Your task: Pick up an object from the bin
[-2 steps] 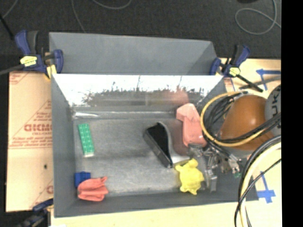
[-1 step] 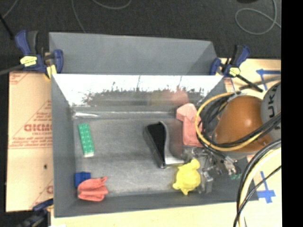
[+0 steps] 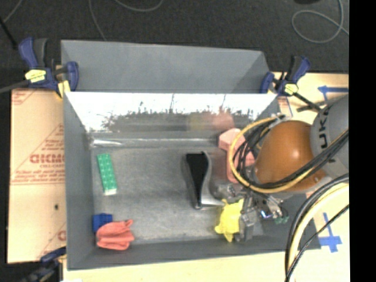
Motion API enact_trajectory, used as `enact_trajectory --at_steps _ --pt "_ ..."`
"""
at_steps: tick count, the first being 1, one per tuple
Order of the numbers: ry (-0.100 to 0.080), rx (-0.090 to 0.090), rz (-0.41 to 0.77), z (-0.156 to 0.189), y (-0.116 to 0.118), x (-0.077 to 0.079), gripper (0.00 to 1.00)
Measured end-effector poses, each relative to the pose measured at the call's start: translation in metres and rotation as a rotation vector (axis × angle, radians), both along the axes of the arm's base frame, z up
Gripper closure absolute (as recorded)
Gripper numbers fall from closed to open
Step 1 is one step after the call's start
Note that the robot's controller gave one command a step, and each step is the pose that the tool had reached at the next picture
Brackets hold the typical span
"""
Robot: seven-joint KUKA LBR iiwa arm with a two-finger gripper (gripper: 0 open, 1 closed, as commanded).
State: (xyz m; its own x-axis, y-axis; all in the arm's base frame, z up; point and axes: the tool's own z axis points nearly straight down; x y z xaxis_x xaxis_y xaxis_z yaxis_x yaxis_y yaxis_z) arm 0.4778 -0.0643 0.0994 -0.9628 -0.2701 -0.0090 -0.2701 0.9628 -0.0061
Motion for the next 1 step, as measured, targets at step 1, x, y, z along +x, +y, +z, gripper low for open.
enact_trajectory --at_steps 1 --pt "-0.003 -0.002 0.044 -0.0191 0.0015 0.0021 0.00"
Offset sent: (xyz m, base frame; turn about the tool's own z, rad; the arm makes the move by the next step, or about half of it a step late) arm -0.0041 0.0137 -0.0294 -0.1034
